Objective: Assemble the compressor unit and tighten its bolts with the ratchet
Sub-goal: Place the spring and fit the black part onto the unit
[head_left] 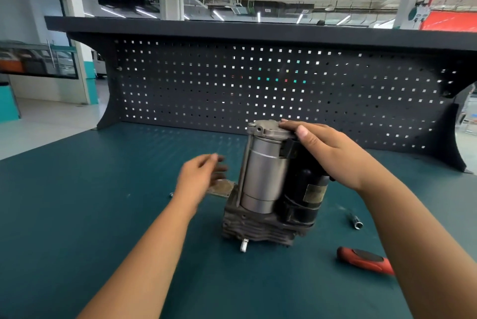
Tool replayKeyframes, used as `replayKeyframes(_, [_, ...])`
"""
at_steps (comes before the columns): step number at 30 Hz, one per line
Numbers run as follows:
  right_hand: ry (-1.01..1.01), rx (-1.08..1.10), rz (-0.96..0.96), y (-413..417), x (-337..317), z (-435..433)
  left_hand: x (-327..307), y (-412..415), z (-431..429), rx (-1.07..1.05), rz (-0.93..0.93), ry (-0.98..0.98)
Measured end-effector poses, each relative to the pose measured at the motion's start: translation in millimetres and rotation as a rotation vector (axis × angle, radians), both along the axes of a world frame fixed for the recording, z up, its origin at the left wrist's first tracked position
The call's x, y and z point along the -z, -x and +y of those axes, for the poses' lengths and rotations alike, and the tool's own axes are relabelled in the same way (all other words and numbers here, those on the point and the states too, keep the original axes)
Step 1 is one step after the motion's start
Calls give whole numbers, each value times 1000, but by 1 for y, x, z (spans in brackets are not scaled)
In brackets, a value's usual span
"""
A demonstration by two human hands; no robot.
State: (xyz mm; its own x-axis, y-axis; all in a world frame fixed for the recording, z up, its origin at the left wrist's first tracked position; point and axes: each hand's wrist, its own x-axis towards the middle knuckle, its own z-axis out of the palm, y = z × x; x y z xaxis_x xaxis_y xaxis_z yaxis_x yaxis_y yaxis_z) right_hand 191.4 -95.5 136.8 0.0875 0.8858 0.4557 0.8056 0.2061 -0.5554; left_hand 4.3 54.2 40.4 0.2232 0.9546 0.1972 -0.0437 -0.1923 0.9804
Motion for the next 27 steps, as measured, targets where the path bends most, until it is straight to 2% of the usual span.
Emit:
replayKeyframes(2, [-2, -6, 24, -2, 1, -2, 9, 23, 21, -339, 378, -142])
replayKeyframes(3, [0, -9, 28, -2, 2, -3, 14, 34, 28, -419, 570, -164])
replayKeyframes(5, [3, -6, 11, -3, 1, -4, 25, 51, 37, -377, 867, -98])
replayKeyframes(7, [7, -1, -14, -1, 0, -2, 38, 56, 39, -277, 991, -30])
replayKeyframes(11, [16, 14, -40, 2, -3, 0, 50, 55, 38, -304, 934, -73])
replayKeyframes(20, [29, 34, -69, 4, -4, 1, 47, 66, 36, -334, 989, -208])
replayKeyframes(23, [35, 38, -71, 6, -6, 2, 35, 64, 21, -333, 988, -472])
replayKeyframes(25, [37, 36, -72, 7, -6, 3, 22, 59, 2, -325, 841, -695])
replayKeyframes(27, [35, 34, -68, 8, -7, 4, 7, 53, -24, -290, 633, -807])
